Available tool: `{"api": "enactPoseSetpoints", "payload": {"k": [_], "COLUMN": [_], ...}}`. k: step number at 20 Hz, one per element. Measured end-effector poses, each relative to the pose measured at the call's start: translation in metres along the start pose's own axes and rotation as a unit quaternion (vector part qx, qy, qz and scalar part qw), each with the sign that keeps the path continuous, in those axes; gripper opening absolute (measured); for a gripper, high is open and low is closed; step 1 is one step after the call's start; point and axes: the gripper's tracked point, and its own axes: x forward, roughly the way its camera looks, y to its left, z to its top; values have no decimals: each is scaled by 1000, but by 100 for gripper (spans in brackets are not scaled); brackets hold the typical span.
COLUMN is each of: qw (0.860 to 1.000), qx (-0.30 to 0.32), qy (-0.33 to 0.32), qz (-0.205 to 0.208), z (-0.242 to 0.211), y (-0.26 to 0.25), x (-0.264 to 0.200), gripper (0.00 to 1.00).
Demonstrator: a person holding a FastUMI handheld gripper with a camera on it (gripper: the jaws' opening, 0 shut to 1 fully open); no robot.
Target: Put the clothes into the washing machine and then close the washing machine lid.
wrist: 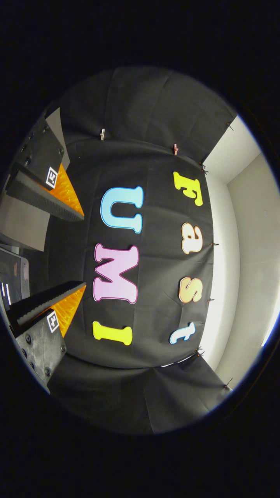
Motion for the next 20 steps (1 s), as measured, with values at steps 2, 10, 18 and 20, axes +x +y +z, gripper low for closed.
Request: {"api": "enactPoseSetpoints", "payload": {"k": [2,10,18,20], "qw": [1000,1000,1000,1000], "qx": [0,3,3,2], "qy": [2,8,6,7], "qz": [1,3,5,4], "z": [-1,-4,-1,-2], "y": [0,-1,-2,-4], "x": [-1,-3,-5,-6], "gripper": [98,98,98,97]}}
